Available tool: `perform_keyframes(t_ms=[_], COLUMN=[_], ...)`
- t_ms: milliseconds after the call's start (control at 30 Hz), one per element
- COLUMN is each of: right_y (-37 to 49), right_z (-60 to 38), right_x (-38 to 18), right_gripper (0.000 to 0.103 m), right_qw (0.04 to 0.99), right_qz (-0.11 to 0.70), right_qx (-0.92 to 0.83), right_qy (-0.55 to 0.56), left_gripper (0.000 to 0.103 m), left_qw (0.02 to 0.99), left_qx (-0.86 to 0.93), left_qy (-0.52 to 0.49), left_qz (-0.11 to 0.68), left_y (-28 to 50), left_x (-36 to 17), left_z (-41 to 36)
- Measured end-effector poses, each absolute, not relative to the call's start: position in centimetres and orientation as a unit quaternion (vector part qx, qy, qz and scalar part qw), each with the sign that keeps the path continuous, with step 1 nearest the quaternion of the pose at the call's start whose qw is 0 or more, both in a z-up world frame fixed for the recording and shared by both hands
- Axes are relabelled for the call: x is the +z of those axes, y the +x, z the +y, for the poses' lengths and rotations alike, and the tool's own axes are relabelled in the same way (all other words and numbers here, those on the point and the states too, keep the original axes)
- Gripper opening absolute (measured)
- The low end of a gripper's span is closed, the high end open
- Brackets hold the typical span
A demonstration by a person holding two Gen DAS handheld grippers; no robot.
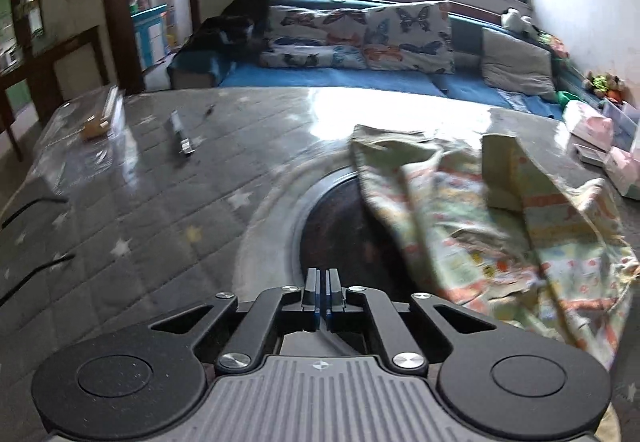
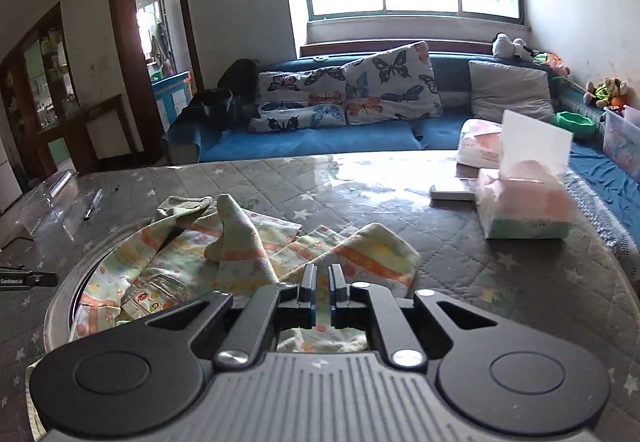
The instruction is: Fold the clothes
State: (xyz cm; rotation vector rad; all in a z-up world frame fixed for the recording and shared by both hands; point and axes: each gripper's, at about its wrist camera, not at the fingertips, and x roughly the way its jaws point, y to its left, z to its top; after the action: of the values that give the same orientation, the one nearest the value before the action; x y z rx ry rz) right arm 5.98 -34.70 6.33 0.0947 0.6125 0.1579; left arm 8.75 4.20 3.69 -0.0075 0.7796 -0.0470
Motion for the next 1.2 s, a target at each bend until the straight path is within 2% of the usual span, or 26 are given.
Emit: perform_keyframes(t_ms=[100,167,233,300,433,467,600,667,700,733,767,833,867,933,967,1000,1067,1200], right_y=[7.1,8.2,9.2,10.4,13.2,13.9,16.5,17.6,18.3,19.0,19.6,20.4,20.7,20.8,20.7,20.4,19.5,17.6], right_z=[-33.7,-32.8,-32.0,-31.1,-29.3,-28.8,-26.8,-26.0,-25.5,-24.9,-24.5,-24.2,-24.0,-24.0,-24.1,-24.2,-24.3,-25.1], right_x=[5.6,4.9,4.5,4.2,3.5,3.2,2.4,2.0,1.7,1.4,1.0,0.3,0.0,-0.4,-0.4,-0.4,0.1,1.6], right_gripper=[0.008,0.010,0.015,0.024,0.029,0.033,0.037,0.040,0.042,0.043,0.048,0.048,0.046,0.032,0.020,0.012,0.006,0.004], right_qw=[0.946,0.942,0.939,0.937,0.934,0.933,0.929,0.927,0.926,0.924,0.922,0.919,0.918,0.916,0.914,0.913,0.918,0.929], right_qz=[0.309,0.318,0.323,0.327,0.334,0.335,0.342,0.344,0.347,0.350,0.355,0.364,0.368,0.373,0.376,0.376,0.366,0.340], right_qx=[0.089,0.100,0.106,0.113,0.126,0.129,0.142,0.146,0.149,0.152,0.153,0.151,0.149,0.148,0.151,0.156,0.154,0.143], right_qy=[0.049,0.049,0.046,0.037,0.022,0.018,0.005,-0.002,-0.007,-0.012,-0.016,-0.018,-0.018,-0.014,-0.010,-0.006,-0.010,-0.007], left_gripper=[0.012,0.035,0.046,0.048,0.048,0.048,0.042,0.024,0.020,0.012,0.009,0.005,0.005,0.003,0.002,0.002,0.002,0.002], left_qw=[0.925,0.926,0.927,0.925,0.919,0.918,0.914,0.911,0.910,0.908,0.908,0.908,0.909,0.911,0.912,0.913,0.915,0.919], left_qx=[-0.042,-0.047,-0.050,-0.057,-0.056,-0.055,-0.054,-0.055,-0.056,-0.056,-0.056,-0.057,-0.057,-0.058,-0.056,-0.054,-0.048,-0.029], left_qy=[0.007,0.018,0.033,0.046,0.063,0.066,0.072,0.071,0.069,0.068,0.065,0.061,0.060,0.057,0.054,0.051,0.043,0.021], left_qz=[0.377,0.374,0.371,0.372,0.385,0.387,0.396,0.403,0.406,0.409,0.411,0.410,0.409,0.405,0.403,0.401,0.398,0.394], left_y=[9.7,10.6,11.7,12.8,15.4,15.9,17.5,18.0,18.1,18.2,18.3,18.1,18.0,17.7,17.5,17.3,16.9,15.5], left_x=[4.0,4.1,4.0,3.7,2.5,2.3,1.3,1.0,0.8,0.7,0.5,0.5,0.5,0.8,0.9,1.1,1.3,1.9], left_z=[2.2,1.0,-0.2,-1.2,-2.7,-2.9,-3.2,-3.2,-3.2,-3.1,-3.0,-2.7,-2.6,-2.3,-2.1,-1.9,-1.3,0.5])
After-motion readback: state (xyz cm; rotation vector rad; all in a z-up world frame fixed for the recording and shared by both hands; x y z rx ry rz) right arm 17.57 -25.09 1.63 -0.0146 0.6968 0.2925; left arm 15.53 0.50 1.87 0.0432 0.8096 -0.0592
